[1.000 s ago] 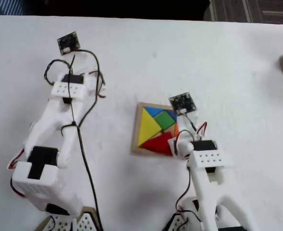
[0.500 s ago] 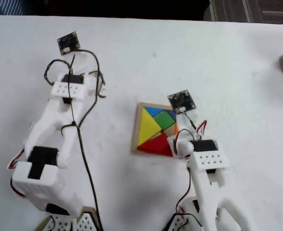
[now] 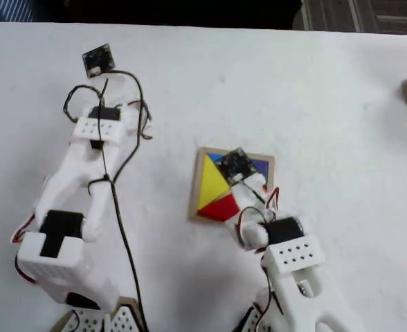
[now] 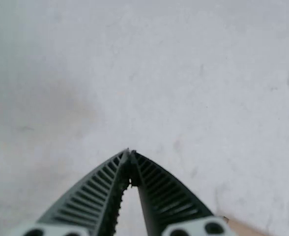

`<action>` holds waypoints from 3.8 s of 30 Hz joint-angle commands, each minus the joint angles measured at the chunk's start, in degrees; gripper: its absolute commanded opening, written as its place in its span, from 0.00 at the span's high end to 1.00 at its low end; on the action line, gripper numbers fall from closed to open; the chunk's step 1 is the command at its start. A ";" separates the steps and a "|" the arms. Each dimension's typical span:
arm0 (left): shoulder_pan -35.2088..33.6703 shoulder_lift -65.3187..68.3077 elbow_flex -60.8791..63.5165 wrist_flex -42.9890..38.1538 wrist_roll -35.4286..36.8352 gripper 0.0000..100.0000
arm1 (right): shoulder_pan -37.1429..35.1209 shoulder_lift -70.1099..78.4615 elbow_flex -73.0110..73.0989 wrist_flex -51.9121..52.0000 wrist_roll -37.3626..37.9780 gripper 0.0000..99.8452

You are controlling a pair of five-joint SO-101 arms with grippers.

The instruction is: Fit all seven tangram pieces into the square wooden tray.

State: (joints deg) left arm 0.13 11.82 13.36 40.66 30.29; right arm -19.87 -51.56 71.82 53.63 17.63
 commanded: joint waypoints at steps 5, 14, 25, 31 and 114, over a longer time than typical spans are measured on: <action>-0.75 -0.22 -1.58 -1.67 -0.70 0.98 | -9.36 -1.36 2.46 -0.31 3.87 0.98; -0.75 -0.22 -1.41 -1.58 -0.70 0.98 | -6.90 5.41 0.70 -3.82 3.78 0.98; -0.75 -0.22 -1.14 -1.58 -0.70 0.98 | -1.01 10.24 -1.93 -6.81 3.78 0.98; -0.75 -0.22 -1.14 -1.67 -0.70 0.98 | 0.31 10.77 -2.29 -8.22 2.46 0.98; -9.63 -116.26 83.69 33.05 -29.71 0.98 | 11.74 -50.68 25.05 18.33 0.44 0.98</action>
State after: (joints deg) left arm -9.19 -103.52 97.32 73.36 0.92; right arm -8.18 -102.20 96.35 71.56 17.36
